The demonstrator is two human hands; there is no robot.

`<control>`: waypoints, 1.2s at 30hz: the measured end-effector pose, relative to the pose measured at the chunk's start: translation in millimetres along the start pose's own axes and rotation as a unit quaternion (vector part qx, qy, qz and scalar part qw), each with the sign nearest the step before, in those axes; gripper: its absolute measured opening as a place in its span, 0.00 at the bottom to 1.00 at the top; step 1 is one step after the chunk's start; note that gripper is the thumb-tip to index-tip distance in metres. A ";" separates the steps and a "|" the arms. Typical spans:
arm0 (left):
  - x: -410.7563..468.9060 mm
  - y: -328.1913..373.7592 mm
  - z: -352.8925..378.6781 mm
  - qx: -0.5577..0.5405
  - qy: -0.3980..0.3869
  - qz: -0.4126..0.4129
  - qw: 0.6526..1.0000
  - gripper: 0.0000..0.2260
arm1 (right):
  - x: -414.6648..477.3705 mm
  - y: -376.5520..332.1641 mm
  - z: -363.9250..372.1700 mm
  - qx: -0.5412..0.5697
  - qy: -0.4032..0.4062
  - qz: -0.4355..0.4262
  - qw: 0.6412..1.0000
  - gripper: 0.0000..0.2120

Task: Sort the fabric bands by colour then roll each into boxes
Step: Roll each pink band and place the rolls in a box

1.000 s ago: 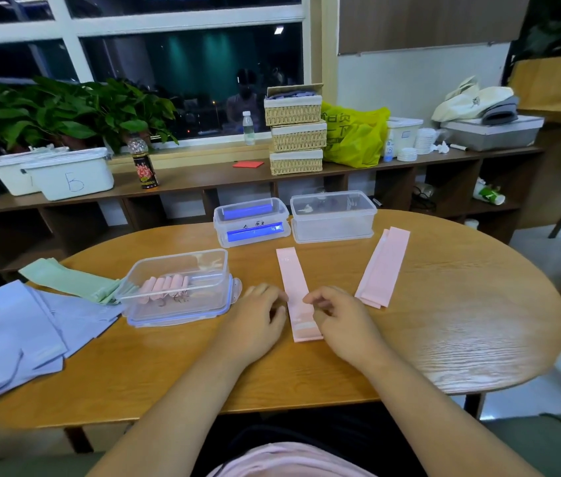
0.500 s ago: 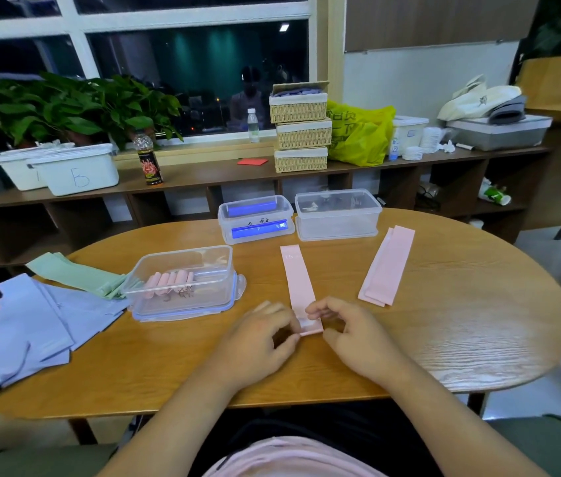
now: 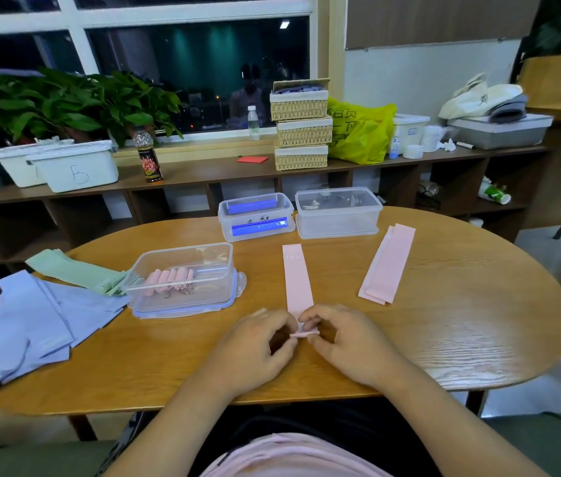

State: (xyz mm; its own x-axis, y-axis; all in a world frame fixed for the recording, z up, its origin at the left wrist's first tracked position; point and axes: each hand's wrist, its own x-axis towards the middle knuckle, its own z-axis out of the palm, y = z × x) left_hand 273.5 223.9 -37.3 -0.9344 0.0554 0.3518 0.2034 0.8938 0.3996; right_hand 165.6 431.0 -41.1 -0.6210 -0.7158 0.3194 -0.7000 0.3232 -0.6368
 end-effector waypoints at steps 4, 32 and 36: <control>1.4 1.6 -1.0 0.005 0.001 -0.001 1.000 0.08 | -1.5 -0.7 -1.1 0.007 0.007 0.001 1.000 0.12; 4.4 1.3 3.5 0.001 0.001 -0.033 0.999 0.10 | 0.0 -2.6 -1.9 -0.015 0.003 0.019 1.000 0.10; 5.8 -3.6 5.8 -0.002 -0.002 -0.034 0.999 0.06 | -1.5 -2.8 -0.3 -0.032 0.017 0.012 0.999 0.07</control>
State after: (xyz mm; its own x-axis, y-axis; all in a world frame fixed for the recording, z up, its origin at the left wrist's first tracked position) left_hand 265.6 223.5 -41.6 -0.9469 -0.0034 0.3215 0.1411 0.8940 0.4252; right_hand 168.3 431.3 -39.6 -0.6485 -0.6862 0.3294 -0.7054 0.3792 -0.5988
